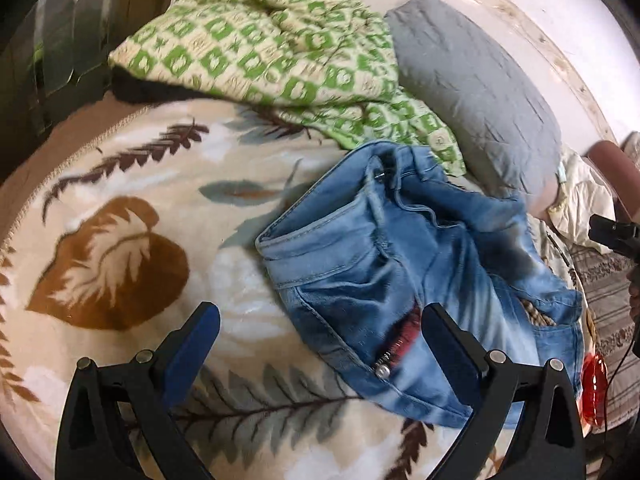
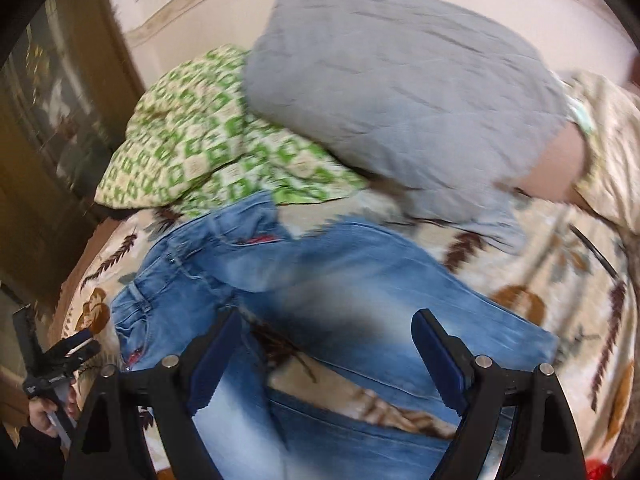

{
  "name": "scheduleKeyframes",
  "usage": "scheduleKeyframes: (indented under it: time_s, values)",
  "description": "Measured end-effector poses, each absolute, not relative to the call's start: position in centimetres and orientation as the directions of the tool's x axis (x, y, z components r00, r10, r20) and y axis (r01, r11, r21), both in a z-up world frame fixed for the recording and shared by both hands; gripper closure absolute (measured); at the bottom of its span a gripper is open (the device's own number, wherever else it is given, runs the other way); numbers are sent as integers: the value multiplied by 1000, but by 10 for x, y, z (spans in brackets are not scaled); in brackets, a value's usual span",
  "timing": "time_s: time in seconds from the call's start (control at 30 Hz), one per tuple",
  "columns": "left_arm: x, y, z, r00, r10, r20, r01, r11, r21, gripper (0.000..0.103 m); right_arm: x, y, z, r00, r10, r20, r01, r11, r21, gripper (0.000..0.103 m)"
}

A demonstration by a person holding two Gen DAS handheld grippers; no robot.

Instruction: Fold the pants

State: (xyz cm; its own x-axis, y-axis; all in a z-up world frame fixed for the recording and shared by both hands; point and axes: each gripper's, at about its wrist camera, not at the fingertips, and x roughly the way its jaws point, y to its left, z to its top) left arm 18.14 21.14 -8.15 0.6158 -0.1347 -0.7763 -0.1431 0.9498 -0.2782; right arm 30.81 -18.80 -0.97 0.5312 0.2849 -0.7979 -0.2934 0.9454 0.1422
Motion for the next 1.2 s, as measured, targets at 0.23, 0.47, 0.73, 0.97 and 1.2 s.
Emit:
scheduleKeyframes:
  time_s: [0.23,0.47,0.73,0.97,1.2]
  values:
    - [216,209,-113,621,-175,-764,-175,919,-353,22,321,-127,-22,505,273,-819,-372,925,79,14]
    - [207,207,-121,632,-182,-753,-222,889,-401,84,360,-91,-31,478,248,-842,-379,924,57,14]
    - [190,213,-119,657,-209,-724,-181,889,-421,86,456,-18,-77,386,196,-902,-341,938,58,14]
    - [190,216,-121,661,-224,-716,-163,889,-428,87,509,23,-139,290,177,-941,-274,957,96,75]
    - [184,213,-111,688,-225,-690,-141,891,-432,90,496,35,-138,351,126,-928,-341,940,-1,91]
